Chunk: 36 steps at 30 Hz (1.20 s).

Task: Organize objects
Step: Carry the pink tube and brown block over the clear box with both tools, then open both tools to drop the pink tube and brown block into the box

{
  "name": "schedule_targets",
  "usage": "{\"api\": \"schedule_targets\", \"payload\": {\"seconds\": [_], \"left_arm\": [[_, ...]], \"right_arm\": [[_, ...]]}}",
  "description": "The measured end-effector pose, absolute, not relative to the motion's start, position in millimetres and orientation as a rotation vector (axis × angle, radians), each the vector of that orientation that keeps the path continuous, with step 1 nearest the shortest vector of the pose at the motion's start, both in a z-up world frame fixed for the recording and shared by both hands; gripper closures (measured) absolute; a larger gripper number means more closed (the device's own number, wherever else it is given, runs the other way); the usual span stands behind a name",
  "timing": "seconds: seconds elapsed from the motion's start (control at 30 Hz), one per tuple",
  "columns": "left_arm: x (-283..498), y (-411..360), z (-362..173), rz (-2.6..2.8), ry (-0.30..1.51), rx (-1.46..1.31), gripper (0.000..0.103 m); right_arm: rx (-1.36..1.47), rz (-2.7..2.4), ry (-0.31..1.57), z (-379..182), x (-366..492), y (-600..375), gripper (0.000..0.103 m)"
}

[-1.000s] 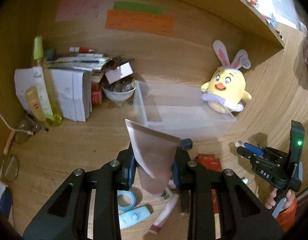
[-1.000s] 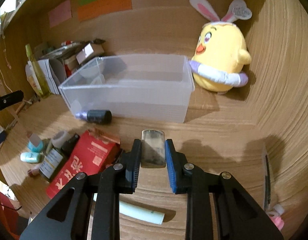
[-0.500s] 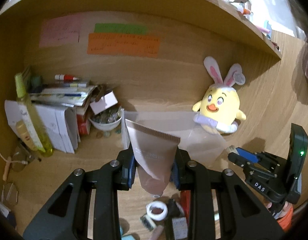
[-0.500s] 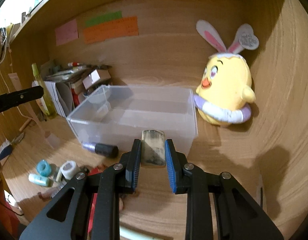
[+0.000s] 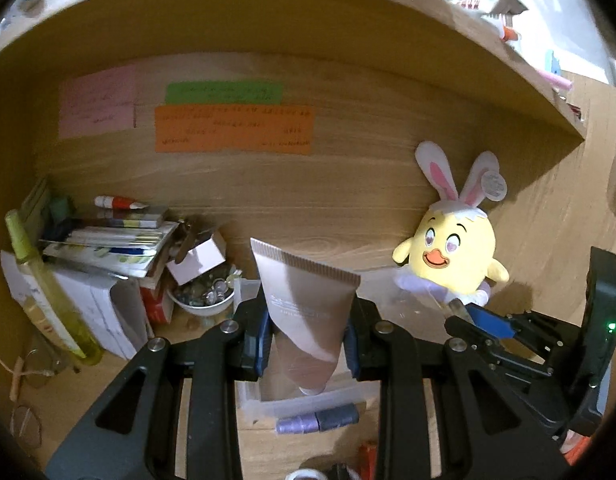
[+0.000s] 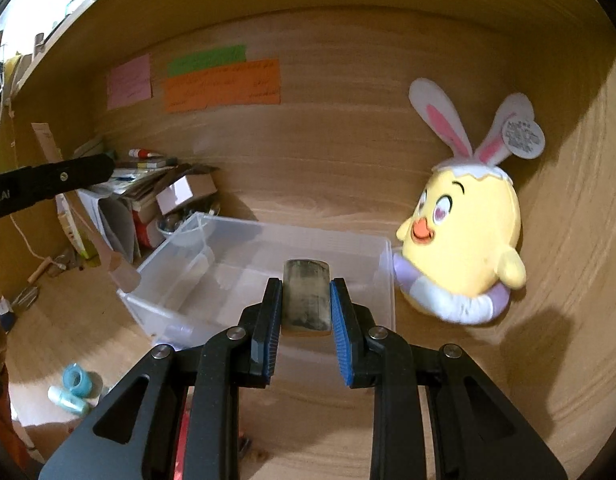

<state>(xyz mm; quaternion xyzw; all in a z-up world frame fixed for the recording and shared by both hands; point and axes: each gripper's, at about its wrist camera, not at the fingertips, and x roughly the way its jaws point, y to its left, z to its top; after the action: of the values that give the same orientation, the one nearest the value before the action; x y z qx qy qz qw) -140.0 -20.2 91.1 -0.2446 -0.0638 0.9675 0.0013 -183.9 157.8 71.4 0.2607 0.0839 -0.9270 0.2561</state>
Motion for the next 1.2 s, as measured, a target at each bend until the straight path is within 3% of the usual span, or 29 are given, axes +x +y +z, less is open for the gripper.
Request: {"api": "schedule_targets", "payload": {"seconds": [0.97, 1.03, 1.1, 1.2], "left_arm": [[-239, -17, -5, 2.783, -0.380, -1.225, 0.074], [-239, -20, -6, 2.799, -0.373, -1.239, 0.068], [-238, -24, -6, 2.812, -0.384, -1.245, 0.052], [-236, -29, -5, 2.826, -0.418, -1.241, 0.041]], "right_arm": [[0.949, -2.444, 0.351, 15, -250, 122, 0.081], [0.956, -2.444, 0.357, 14, -251, 121, 0.081], [0.963, -2.443, 0.363, 12, -252, 120, 0.081], [0.976, -2.440, 0.367, 9, -254, 119, 0.081]]}}
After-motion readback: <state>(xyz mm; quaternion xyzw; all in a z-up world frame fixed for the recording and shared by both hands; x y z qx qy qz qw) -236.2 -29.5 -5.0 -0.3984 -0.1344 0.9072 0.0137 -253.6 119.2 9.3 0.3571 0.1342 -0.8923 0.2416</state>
